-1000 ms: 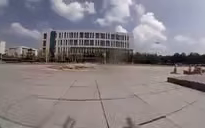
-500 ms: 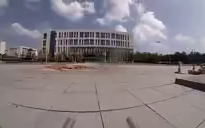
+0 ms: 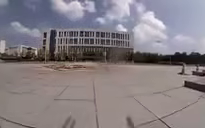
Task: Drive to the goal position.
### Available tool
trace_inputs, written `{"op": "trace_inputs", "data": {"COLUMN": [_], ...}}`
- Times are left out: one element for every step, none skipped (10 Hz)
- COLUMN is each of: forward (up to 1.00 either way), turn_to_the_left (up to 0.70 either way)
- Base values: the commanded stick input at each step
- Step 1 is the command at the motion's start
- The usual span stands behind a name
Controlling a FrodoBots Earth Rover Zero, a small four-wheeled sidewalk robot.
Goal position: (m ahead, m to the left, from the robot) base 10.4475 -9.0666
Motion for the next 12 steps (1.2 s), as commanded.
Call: {"op": "trace_inputs", "data": {"forward": [0.7,0.7,0.7,0.7,0.7,0.7,0.7,0.7,0.7,0.7,0.7,0.7], "turn_to_the_left": [0.05,0.05,0.05,0.05,0.05,0.05,0.01,-0.15,-0.3,-0.3,0.05,0.05]}}
